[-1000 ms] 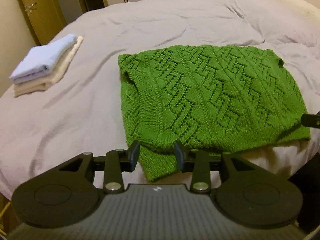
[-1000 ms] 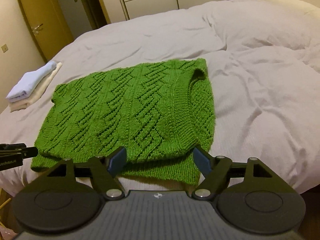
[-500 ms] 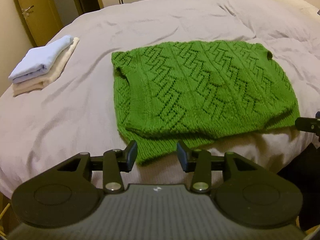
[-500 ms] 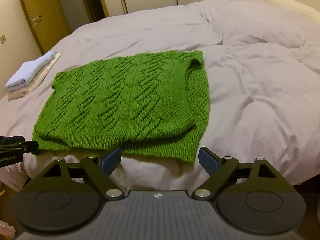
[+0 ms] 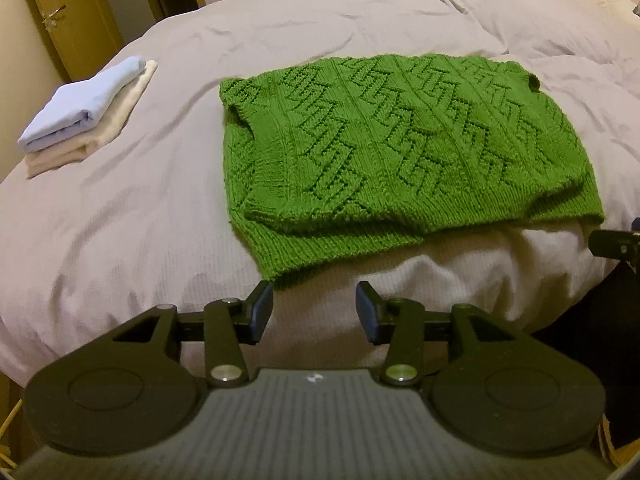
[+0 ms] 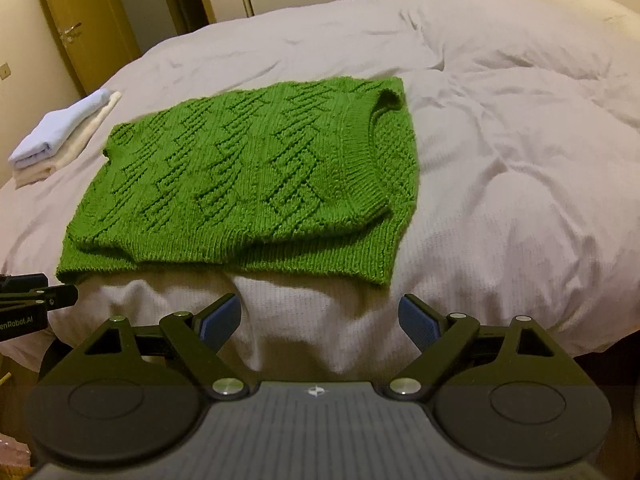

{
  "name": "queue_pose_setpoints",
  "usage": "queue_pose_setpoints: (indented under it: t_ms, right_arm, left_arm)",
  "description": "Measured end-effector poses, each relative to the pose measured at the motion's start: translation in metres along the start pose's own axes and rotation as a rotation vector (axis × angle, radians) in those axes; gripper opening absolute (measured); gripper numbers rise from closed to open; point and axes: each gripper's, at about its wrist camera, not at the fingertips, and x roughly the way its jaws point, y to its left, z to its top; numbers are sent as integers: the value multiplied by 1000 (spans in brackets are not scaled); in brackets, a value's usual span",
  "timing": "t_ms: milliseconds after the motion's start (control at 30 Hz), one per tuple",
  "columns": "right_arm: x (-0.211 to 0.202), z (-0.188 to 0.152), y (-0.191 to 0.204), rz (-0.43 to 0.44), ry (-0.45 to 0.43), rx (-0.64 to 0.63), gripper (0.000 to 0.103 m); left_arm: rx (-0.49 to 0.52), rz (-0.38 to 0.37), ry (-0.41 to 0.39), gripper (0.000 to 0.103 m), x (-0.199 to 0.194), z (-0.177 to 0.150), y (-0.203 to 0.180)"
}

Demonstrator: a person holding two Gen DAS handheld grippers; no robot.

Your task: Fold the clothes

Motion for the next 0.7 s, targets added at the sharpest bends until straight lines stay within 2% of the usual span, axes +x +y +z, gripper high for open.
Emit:
queue_pose_setpoints:
  t_ms: [333, 700]
  right_arm:
    - [1, 2, -1, 2, 1, 7, 88]
    - [10, 8, -11, 9, 3, 42, 88]
  left_arm:
    - [1, -4, -1, 42, 1, 1, -1]
    - [-16, -57, -35, 42, 5, 11, 6]
